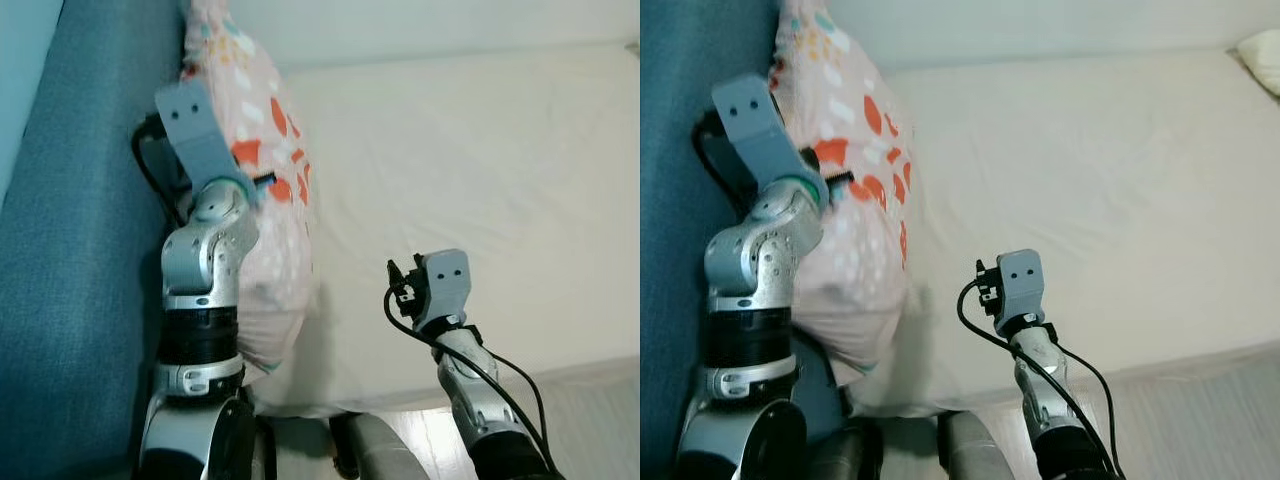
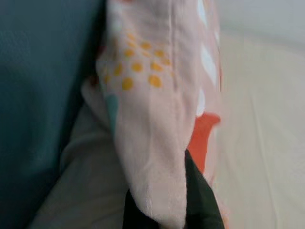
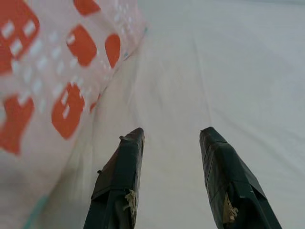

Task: Clean up the room

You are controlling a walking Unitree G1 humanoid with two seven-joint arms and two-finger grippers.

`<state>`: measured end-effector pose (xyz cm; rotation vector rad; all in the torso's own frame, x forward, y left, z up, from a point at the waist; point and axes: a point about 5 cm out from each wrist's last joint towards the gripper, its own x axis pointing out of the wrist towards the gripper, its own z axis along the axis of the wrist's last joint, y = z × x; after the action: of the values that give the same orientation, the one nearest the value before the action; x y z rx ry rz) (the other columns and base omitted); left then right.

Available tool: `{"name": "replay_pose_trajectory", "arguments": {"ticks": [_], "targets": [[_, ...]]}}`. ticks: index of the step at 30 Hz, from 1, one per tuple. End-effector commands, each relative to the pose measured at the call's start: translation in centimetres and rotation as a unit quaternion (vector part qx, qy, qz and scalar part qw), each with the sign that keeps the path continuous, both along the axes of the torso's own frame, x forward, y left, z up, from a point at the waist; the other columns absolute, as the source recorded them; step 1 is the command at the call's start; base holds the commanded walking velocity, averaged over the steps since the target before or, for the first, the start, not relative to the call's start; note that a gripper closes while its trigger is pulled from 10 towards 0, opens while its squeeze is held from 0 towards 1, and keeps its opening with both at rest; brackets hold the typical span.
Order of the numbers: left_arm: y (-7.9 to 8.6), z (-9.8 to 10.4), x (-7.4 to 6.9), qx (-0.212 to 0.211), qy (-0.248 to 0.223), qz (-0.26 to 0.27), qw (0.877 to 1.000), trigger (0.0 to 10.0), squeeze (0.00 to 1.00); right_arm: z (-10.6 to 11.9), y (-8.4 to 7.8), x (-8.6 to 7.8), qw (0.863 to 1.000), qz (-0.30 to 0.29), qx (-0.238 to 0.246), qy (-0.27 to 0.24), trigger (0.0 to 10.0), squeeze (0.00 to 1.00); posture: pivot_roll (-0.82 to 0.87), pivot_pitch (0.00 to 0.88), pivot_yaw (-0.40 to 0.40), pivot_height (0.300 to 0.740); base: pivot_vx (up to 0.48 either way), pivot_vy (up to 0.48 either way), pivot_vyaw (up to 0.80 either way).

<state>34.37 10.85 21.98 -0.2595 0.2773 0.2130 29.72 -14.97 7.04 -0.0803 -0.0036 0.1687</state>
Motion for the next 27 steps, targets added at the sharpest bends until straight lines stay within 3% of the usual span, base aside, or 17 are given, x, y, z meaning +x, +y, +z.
{"name": "replay_pose_trajectory", "arguments": {"ticks": [1, 6, 8, 11, 13, 17, 19, 23, 24, 27], "targets": [[-2.5, -1.5, -1.3, -0.041, 0.037, -0.059, 0.997, 10.0, 0.00, -0.7, 0.0, -0.3, 1.000, -0.001, -0.004, 0.011, 10.0, 0.00, 0.01, 0.146, 0.058, 0.740, 0.000, 0.000, 0.00], [-4.1, -1.4, -1.7, -0.067, 0.056, -0.098, 0.991, 10.0, 0.00, -0.6, 0.1, -0.2, 1.000, 0.001, -0.004, 0.009, 10.0, 0.00, 0.01, 0.145, 0.058, 0.740, 0.000, 0.000, 0.00], [-6.1, 0.3, -1.1, -0.123, 0.049, -0.114, 0.985, 10.0, 0.00, -0.6, 0.1, -0.1, 1.000, 0.002, -0.004, 0.009, 10.0, 0.00, 0.00, 0.131, 0.052, 0.740, 0.000, 0.000, 0.00], [-7.3, 1.8, -0.4, -0.161, 0.042, -0.116, 0.979, 10.0, 0.00, -0.6, 0.1, -0.1, 1.000, 0.004, -0.005, 0.009, 10.0, 0.00, 0.00, 0.131, 0.052, 0.740, 0.000, 0.000, 0.00], [-7.8, 3.5, 0.0, -0.161, 0.019, -0.125, 0.979, 10.0, 0.00, -0.6, 0.2, 0.0, 1.000, 0.006, -0.005, 0.009, 10.0, 0.00, 0.00, 0.126, 0.052, 0.740, 0.000, 0.000, 0.00], [-8.0, 4.5, 0.2, -0.164, 0.009, -0.136, 0.977, 10.0, 0.00, -0.7, 0.4, 0.0, 1.000, 0.008, -0.005, 0.009, 10.0, 0.00, 0.00, 0.124, 0.053, 0.740, 0.000, 0.000, 0.00], [-9.6, 6.6, 0.1, -0.203, 0.001, -0.177, 0.963, 10.0, 0.00, -0.7, 0.7, -0.1, 1.000, 0.010, -0.003, 0.009, 10.0, 0.00, 0.00, 0.122, 0.064, 0.740, 0.000, 0.000, 0.00], [-10.2, 7.2, -0.1, -0.222, 0.005, -0.193, 0.956, 10.0, 0.00, -0.8, 0.7, -0.2, 1.000, 0.011, -0.003, 0.009, 10.0, 0.00, 0.00, 0.122, 0.065, 0.740, 0.000, 0.000, 0.00], [-11.4, 7.8, -0.8, -0.253, 0.022, -0.215, 0.943, 10.0, 0.00, -1.0, 0.8, -0.3, 1.000, 0.009, -0.001, 0.011, 10.0, 0.00, 0.01, 0.124, 0.074, 0.740, 0.000, 0.000, 0.00], [-12.1, 7.4, -1.2, -0.252, 0.040, -0.221, 0.941, 10.0, 0.00, -1.1, 0.9, -0.3, 1.000, 0.009, 0.001, 0.012, 10.0, 0.00, 0.01, 0.126, 0.080, 0.740, 0.000, 0.000, 0.00]]}}
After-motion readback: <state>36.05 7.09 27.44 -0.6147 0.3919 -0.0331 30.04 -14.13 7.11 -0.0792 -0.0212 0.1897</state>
